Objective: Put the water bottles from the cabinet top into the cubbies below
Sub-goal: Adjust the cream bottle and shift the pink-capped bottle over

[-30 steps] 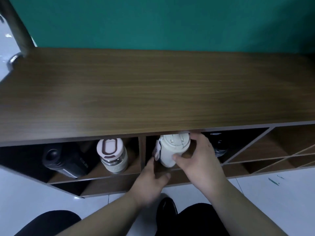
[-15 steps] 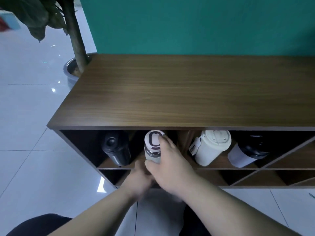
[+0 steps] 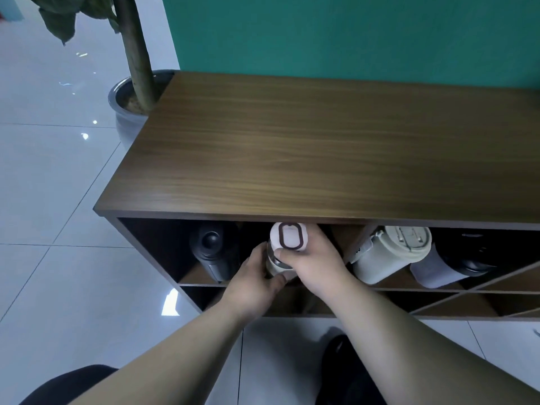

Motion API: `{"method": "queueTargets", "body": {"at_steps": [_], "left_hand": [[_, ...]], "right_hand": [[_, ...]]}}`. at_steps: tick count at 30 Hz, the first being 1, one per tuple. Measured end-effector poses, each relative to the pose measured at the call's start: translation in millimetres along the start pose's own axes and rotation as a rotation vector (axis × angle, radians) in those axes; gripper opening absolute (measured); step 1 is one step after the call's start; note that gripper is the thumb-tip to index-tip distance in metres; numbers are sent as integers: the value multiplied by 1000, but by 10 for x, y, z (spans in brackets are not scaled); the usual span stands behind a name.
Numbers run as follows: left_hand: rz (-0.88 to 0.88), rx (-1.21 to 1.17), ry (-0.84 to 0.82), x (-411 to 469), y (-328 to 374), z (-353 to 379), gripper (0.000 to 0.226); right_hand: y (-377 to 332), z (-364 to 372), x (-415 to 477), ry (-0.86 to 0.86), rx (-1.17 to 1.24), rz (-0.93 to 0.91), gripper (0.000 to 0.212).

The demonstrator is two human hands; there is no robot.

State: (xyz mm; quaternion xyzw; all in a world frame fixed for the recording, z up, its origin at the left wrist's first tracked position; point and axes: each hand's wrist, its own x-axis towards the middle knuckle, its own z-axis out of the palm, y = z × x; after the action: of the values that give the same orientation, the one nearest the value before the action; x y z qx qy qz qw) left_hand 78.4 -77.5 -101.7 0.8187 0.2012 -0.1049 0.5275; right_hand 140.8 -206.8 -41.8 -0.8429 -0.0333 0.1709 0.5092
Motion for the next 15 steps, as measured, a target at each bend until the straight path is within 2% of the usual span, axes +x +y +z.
{"method": "queueTargets", "body": {"at_steps": [3, 15], "left_hand": [[34, 25, -10, 6, 51, -21, 54], [67, 119, 37, 73, -3, -16, 53]], "right_hand": [[1, -7, 3, 18, -5, 14, 35], [46, 3, 5, 13, -2, -2, 37]]}}
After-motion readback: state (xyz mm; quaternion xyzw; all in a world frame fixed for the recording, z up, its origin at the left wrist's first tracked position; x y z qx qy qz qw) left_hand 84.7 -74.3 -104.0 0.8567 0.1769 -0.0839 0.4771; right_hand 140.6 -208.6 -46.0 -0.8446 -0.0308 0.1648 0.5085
